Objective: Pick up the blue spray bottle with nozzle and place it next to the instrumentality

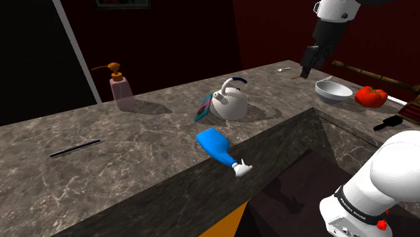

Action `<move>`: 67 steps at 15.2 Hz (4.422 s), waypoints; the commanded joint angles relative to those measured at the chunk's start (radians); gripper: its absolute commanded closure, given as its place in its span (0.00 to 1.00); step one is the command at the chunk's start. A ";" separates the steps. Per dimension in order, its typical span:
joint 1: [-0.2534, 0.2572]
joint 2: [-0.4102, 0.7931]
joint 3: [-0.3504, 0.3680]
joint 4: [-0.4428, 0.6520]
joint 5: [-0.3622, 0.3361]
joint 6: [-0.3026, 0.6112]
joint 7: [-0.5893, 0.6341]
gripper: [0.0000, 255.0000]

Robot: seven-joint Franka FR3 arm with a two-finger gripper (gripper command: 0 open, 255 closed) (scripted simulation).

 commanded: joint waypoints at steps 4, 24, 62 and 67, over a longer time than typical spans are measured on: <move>0.014 -0.006 0.045 -0.068 0.043 0.058 0.075 0.00; 0.099 0.300 0.405 -0.229 0.281 0.555 0.567 0.00; 0.077 0.609 0.562 -0.149 0.198 0.796 0.820 1.00; 0.082 0.561 0.550 -0.118 0.226 0.722 0.799 1.00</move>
